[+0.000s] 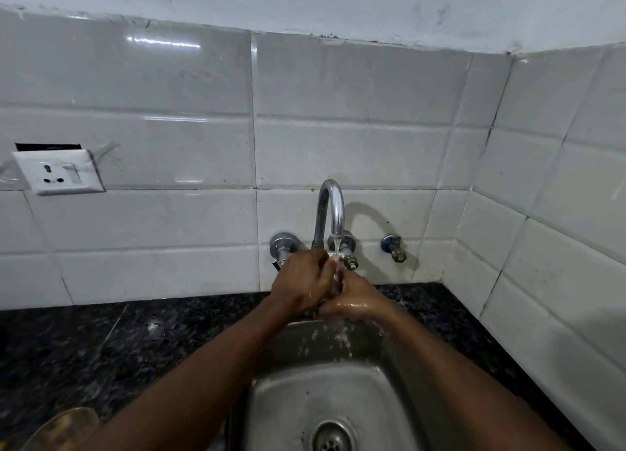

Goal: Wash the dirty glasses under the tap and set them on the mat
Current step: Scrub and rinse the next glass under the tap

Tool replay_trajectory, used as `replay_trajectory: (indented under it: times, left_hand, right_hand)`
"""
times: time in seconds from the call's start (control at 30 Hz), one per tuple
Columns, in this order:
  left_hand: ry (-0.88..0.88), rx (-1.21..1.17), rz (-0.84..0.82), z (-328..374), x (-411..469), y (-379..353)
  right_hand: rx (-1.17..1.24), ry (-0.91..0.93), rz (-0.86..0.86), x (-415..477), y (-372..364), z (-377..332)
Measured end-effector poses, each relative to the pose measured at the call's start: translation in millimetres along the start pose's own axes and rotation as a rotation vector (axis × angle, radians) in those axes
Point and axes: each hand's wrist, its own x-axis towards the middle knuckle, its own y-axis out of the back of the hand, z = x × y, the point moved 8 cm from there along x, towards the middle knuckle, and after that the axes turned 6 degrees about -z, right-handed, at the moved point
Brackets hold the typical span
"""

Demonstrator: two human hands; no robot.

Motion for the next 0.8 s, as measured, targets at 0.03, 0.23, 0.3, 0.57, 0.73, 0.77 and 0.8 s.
replay_trajectory:
  times: [0.03, 0.23, 0.3, 0.57, 0.73, 0.77, 0.8]
  left_hand:
    - [0.060, 0.041, -0.020, -6, 3, -5]
    - [0.235, 0.055, 0.026, -11, -1, -12]
    - [0.263, -0.160, 0.081, -12, -4, -3]
    - [0.976, -1.255, -0.249, -37, -69, -78]
    - [1.001, -1.475, -0.066, -15, -62, -84]
    - [0.990, -1.428, -0.002, -19, -61, -79]
    - [0.954, -1.296, 0.088, -28, -59, -69]
  right_hand:
    - [-0.085, -0.016, -0.011, 1, -2, 1]
    - [-0.406, 0.057, 0.188, 1, -2, -5]
    - [-0.137, 0.113, 0.192, 0, -2, 0]
    - [0.617, 0.168, 0.496, 3, -2, 19]
    - [0.567, 0.103, 0.692, -6, 6, 12]
    - [0.533, 0.077, 0.663, -6, 9, 13]
    - [0.517, 0.035, 0.619, -4, 11, 15]
